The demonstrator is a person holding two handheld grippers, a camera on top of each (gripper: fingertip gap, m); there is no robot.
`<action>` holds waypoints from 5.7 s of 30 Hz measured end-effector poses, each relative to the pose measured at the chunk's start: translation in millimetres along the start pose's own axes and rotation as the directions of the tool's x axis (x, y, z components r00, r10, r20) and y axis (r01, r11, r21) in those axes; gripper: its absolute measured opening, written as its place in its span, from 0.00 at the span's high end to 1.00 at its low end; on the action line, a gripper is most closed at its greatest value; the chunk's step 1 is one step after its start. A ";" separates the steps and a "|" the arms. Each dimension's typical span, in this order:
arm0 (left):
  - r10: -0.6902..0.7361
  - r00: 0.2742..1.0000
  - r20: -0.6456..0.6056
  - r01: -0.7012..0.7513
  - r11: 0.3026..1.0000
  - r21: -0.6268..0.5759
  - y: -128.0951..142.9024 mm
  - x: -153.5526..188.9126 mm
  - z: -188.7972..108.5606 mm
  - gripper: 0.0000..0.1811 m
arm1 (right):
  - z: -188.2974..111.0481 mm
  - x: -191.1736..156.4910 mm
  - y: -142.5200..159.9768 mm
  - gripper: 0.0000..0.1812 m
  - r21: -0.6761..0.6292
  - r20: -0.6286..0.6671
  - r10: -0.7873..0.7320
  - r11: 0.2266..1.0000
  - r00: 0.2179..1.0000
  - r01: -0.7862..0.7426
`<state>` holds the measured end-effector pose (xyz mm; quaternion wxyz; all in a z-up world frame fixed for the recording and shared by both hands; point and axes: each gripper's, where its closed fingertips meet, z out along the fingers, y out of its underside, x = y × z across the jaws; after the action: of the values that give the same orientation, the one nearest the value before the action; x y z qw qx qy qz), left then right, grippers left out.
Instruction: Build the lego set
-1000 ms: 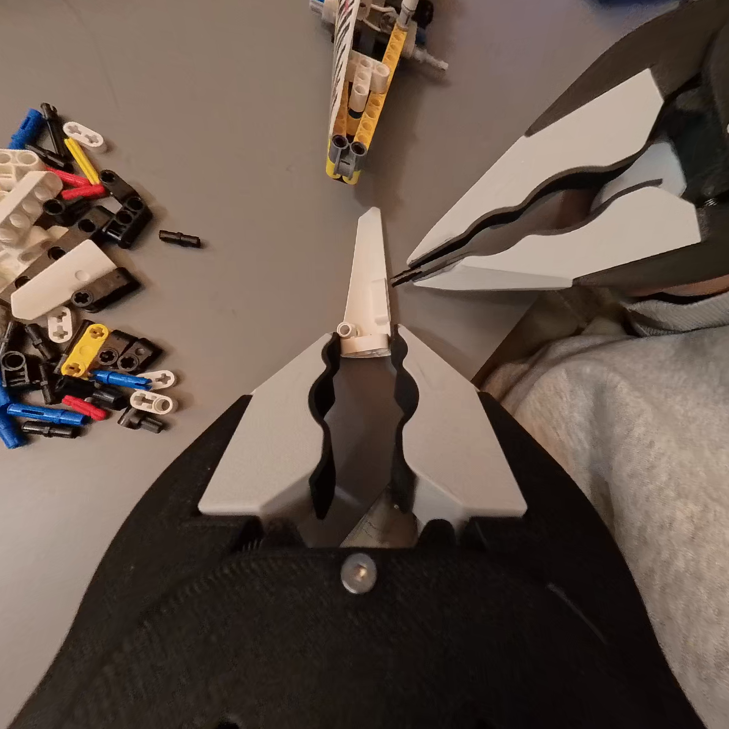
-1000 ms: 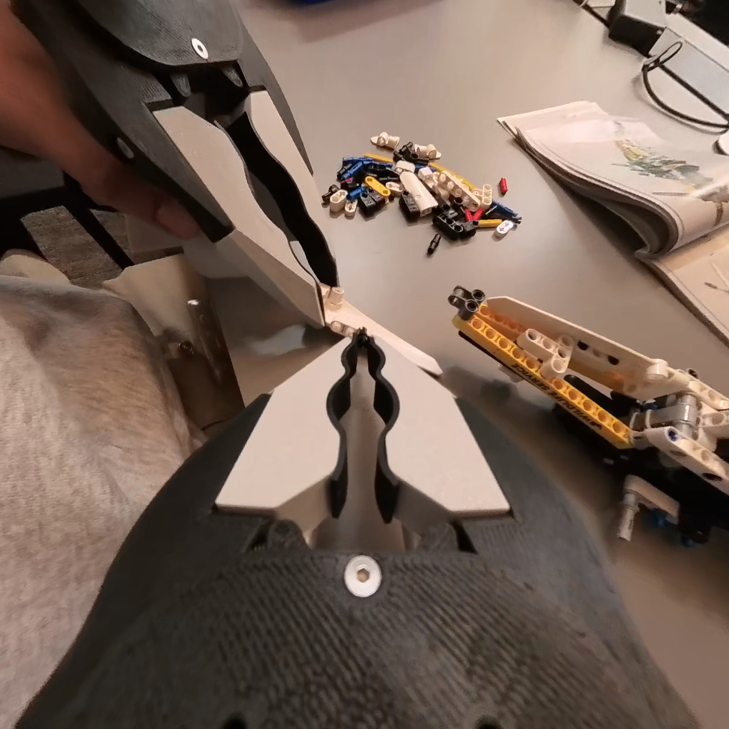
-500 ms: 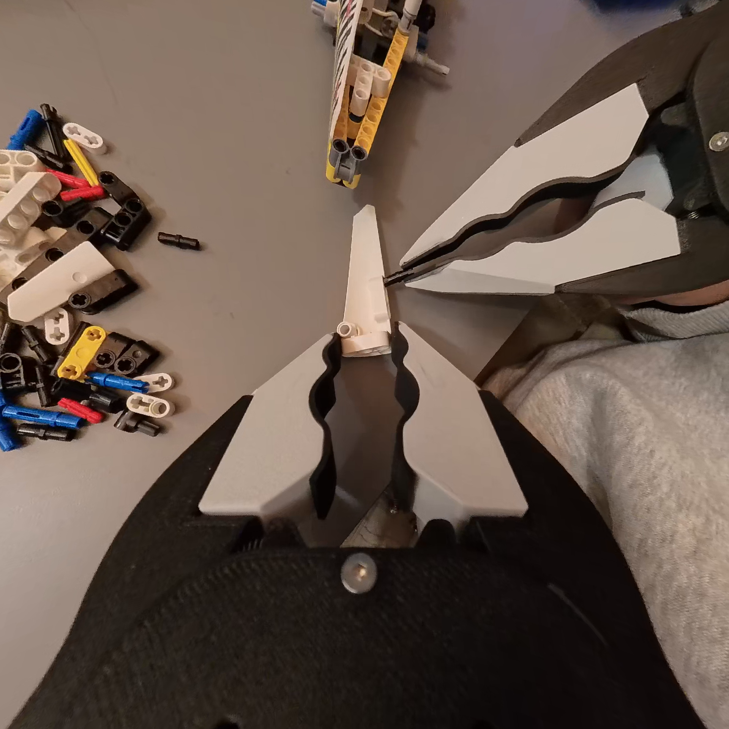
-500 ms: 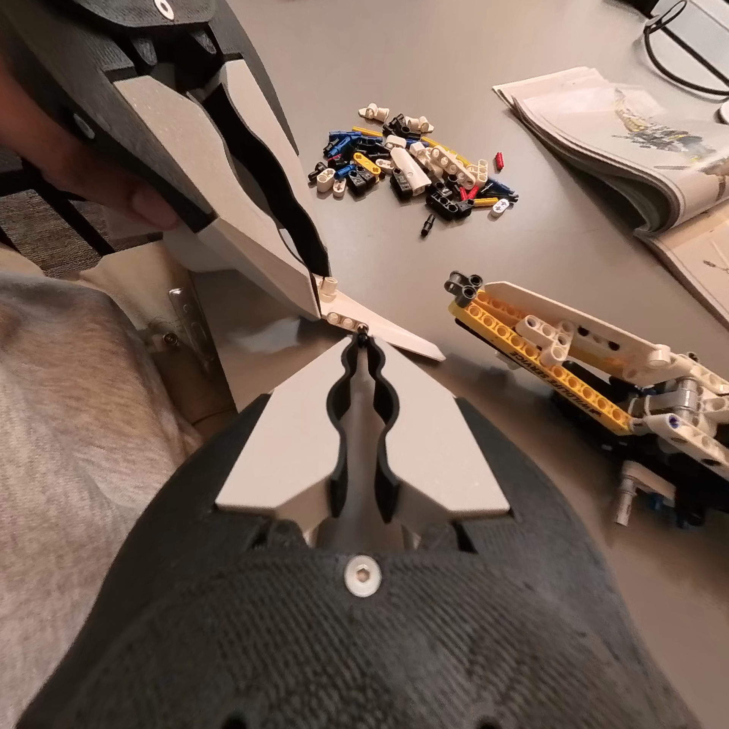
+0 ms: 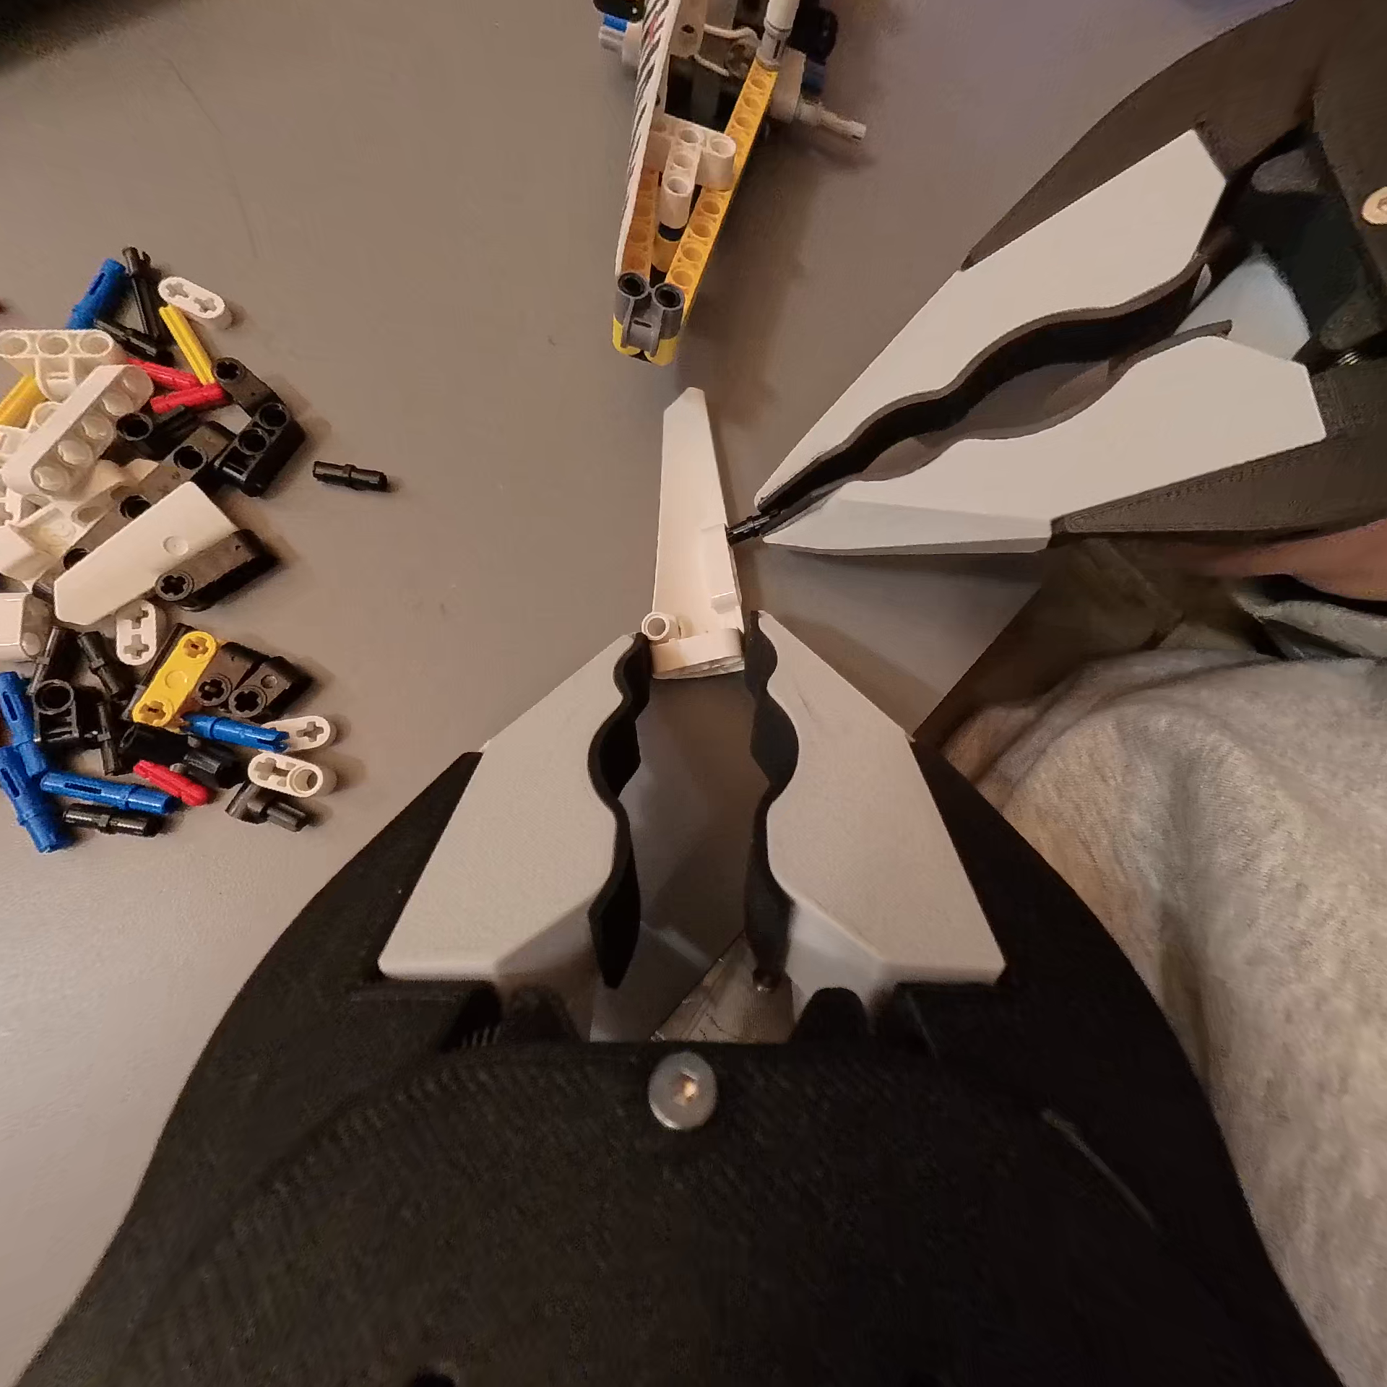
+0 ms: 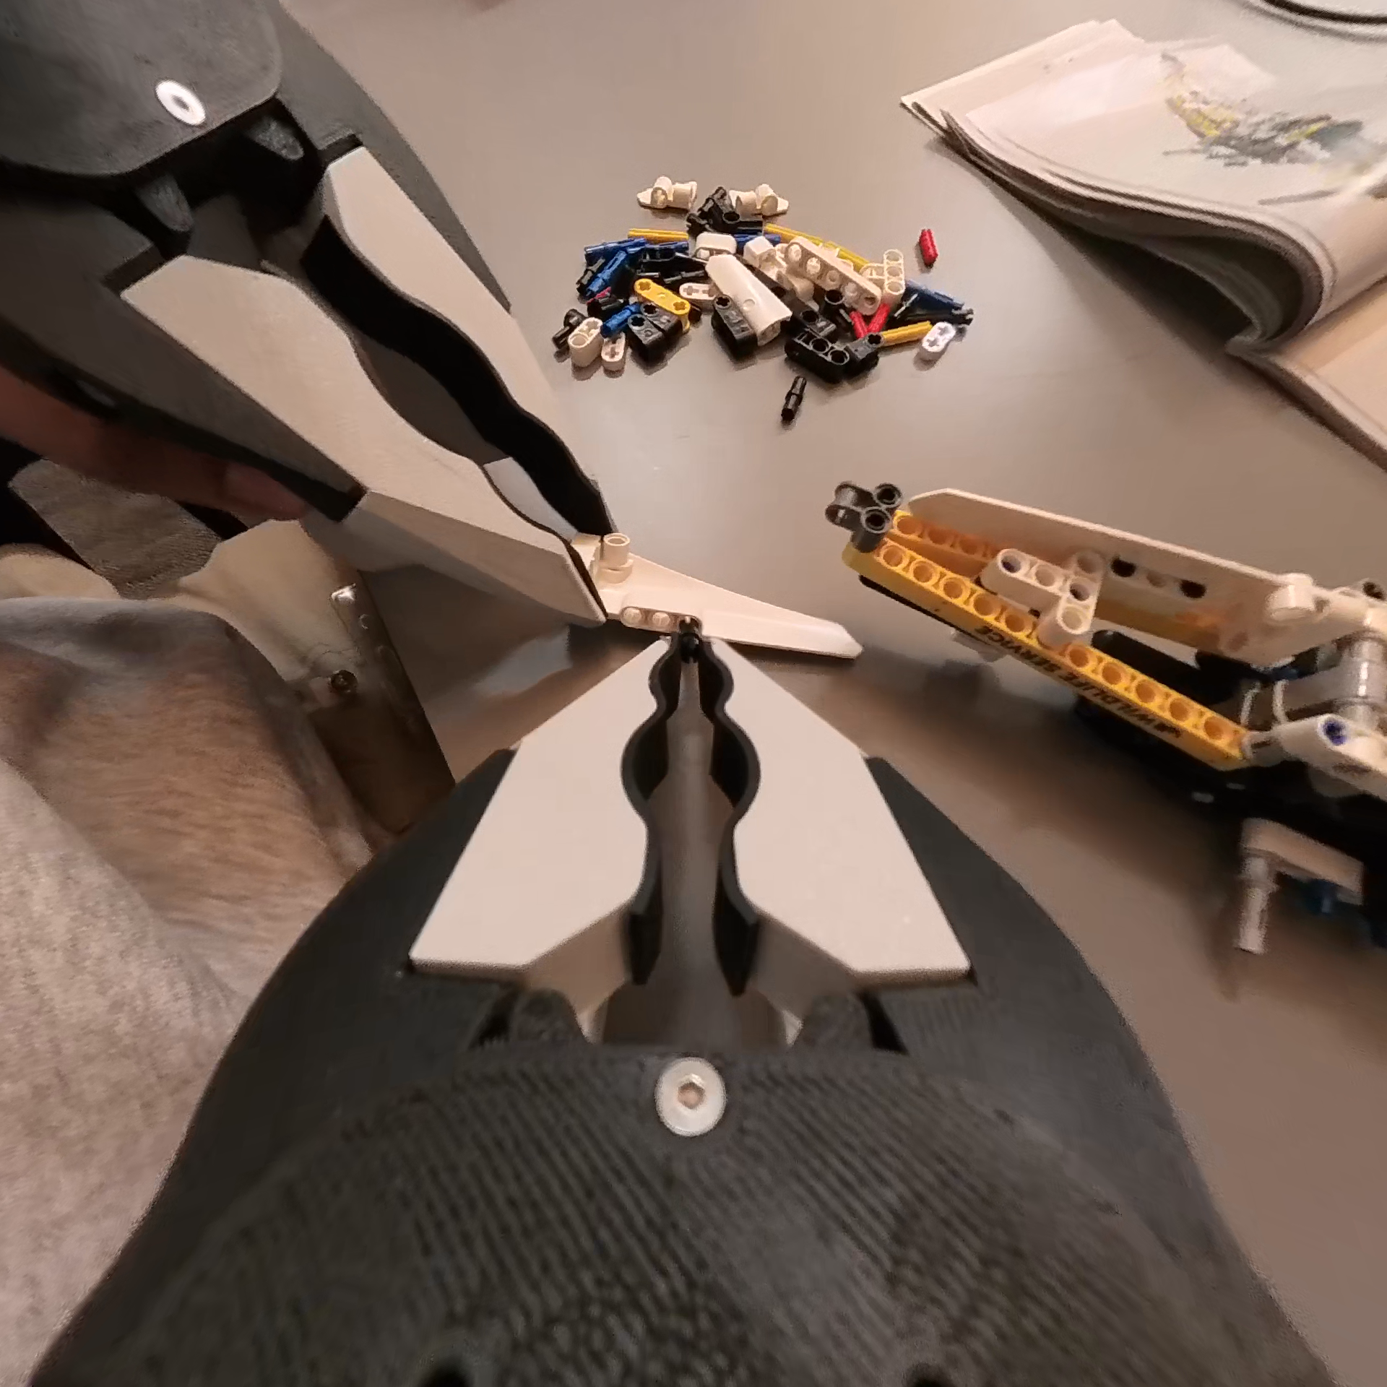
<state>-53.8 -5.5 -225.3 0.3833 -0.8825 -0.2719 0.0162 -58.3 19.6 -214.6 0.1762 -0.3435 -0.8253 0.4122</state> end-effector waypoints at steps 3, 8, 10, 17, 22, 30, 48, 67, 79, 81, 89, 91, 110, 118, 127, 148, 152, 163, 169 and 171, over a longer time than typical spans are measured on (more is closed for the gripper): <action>0.006 1.000 0.014 -0.006 1.000 0.004 -0.3 0.2 0.6 0.85 | 0.6 1.1 1.3 0.99 -0.003 0.009 0.080 0.997 0.997 -0.080; 0.002 1.000 0.006 -0.003 1.000 0.008 -0.2 0.5 0.7 0.86 | 2.0 1.9 2.6 0.99 -0.004 0.031 0.170 0.986 0.985 -0.170; 0.019 1.000 0.011 -0.019 1.000 0.004 0.3 0.8 1.0 0.86 | 3.6 2.5 4.0 0.99 -0.011 0.026 0.178 0.984 0.984 -0.178; -0.015 0.970 -0.241 0.014 1.000 -0.006 3.2 54.0 12.6 0.99 | 11.5 -7.0 5.1 0.99 -0.040 0.051 0.162 0.986 0.985 -0.161; 0.014 0.996 -0.083 -0.014 1.000 0.005 -4.7 22.2 0.0 0.96 | 7.6 -2.4 7.7 0.99 -0.041 0.054 0.190 0.981 0.980 -0.188; 0.047 0.994 -0.094 -0.044 0.999 0.027 -1.3 28.0 -14.0 0.85 | 5.0 3.1 7.9 0.99 -0.032 0.024 0.186 0.982 0.982 -0.185; -0.018 0.993 0.120 0.011 0.998 0.060 -4.3 -20.7 -9.2 0.83 | -6.3 -18.5 12.1 0.99 -0.040 0.177 0.221 0.975 0.959 -0.218; -0.073 0.992 0.101 0.073 0.997 0.005 3.4 -36.7 -24.5 0.83 | -17.4 -1.0 10.9 0.99 0.017 0.115 0.201 0.979 0.973 -0.204; 0.010 0.976 0.219 -0.003 0.999 -0.032 -7.0 -40.3 4.5 0.73 | -17.8 2.7 8.4 0.99 0.037 0.105 0.184 0.981 0.977 -0.189; 0.047 0.987 0.153 -0.043 0.999 -0.034 -6.0 -29.6 5.1 0.80 | -18.6 4.4 8.4 0.99 0.044 0.106 0.190 0.980 0.976 -0.196; 0.108 0.994 -0.030 -0.108 0.994 -0.007 1.5 -4.9 -0.5 0.87 | -18.5 2.2 6.6 0.99 0.051 0.130 0.200 0.977 0.971 -0.208; 0.067 0.991 -0.115 -0.067 0.998 -0.002 3.7 4.8 -1.6 0.87 | -17.2 -0.4 4.8 0.99 0.053 0.142 0.197 0.977 0.970 -0.206; 0.276 0.936 -0.218 -0.272 0.961 0.048 13.1 27.9 -3.0 0.89 | -5.1 -8.6 5.1 0.99 -0.033 0.159 0.144 0.990 0.977 -0.141; 0.439 0.880 -0.182 -0.428 0.898 0.100 11.3 32.0 0.7 0.89 | -7.1 -5.9 16.9 0.99 -0.175 0.173 -0.027 0.983 0.985 0.057; 0.459 0.873 -0.166 -0.438 0.887 0.149 3.9 38.2 -1.7 0.83 | -4.3 -9.8 20.5 0.99 -0.223 0.236 -0.032 0.971 0.971 0.086; 0.310 0.948 -0.065 -0.308 0.950 0.048 -0.3 18.3 10.3 0.83 | 1.3 -5.8 15.5 0.99 -0.184 0.245 0.027 0.983 0.969 0.020; 0.304 0.947 -0.102 -0.299 0.953 0.058 -0.1 20.4 10.0 0.91 | 2.3 -3.3 12.8 0.99 -0.171 0.246 0.025 0.985 0.969 0.018; 0.274 0.887 -0.372 -0.263 0.961 0.079 10.5 39.5 -3.8 0.92 | -0.1 -3.8 7.3 0.99 -0.148 0.321 0.009 0.988 0.947 0.041; 0.157 0.879 -0.450 -0.155 0.987 0.043 11.1 37.6 -7.8 0.93 | 4.1 -7.8 6.2 0.99 -0.143 0.382 -0.088 0.978 0.920 0.153; 0.146 0.877 -0.457 -0.144 0.989 0.040 10.8 37.4 -8.0 0.93 | 5.1 -9.5 8.0 0.99 -0.154 0.407 -0.121 0.968 0.905 0.199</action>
<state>-15.0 1.5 -220.4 0.4365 -0.8783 -0.1067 -0.1634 -51.1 13.3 -224.1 0.0056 -0.1997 -0.9050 0.3756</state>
